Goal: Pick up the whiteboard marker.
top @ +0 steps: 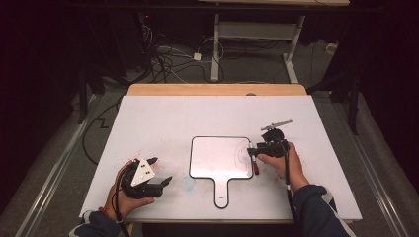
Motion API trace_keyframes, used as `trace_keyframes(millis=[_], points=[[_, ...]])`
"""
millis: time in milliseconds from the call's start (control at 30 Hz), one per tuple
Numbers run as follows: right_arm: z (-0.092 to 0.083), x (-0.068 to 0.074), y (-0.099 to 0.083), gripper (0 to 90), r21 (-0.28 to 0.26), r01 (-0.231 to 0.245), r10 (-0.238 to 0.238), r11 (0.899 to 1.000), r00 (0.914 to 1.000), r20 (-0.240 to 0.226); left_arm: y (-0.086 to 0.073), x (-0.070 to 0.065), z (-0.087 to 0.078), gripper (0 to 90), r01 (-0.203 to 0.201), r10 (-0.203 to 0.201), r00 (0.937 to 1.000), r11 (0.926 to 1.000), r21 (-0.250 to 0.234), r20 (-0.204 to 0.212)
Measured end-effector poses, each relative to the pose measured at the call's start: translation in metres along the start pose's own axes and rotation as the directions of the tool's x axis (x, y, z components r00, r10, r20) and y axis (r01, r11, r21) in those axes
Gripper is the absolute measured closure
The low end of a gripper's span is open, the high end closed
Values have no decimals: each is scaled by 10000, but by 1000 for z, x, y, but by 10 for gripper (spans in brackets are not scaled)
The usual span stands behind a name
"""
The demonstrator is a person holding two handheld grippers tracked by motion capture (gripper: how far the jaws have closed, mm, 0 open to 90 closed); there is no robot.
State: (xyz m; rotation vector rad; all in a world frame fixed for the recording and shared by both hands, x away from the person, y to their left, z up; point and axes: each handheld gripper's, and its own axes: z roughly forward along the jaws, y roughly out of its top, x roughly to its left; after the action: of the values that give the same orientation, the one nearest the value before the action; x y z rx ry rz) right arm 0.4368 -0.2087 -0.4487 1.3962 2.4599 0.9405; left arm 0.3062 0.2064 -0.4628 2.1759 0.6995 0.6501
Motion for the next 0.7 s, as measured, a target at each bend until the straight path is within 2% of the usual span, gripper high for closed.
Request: trace_keyframes(millis=[200,300,467,500,567,633,700], points=[[13,-7,6,547,380,-445,441,9983,9990,107,0,-1,1,209,-40,39,10000,10000,61,79],[14,-8,8,569,404,-492,487,9980,9987,120,0,0,2,208,-32,31,9999,10000,67,131],[15,-6,8,634,486,-276,275,9984,9996,27,0,-1,3,209,-90,88,9998,9999,124,189],[16,-3,9,677,526,-115,113,9986,9999,36,0,-1,4,209,-88,85,9997,9998,150,233],[16,-1,9,707,592,-42,54,9982,9998,-198,0,-1,4,208,-98,94,9997,9998,172,231],[17,1,10,717,594,-5,12,9982,9999,-109,0,-2,5,209,-27,20,9995,9997,241,305],[16,1,11,761,591,75,-77,9982,10000,34,0,-2,5,209,-133,127,9996,9997,226,254]])
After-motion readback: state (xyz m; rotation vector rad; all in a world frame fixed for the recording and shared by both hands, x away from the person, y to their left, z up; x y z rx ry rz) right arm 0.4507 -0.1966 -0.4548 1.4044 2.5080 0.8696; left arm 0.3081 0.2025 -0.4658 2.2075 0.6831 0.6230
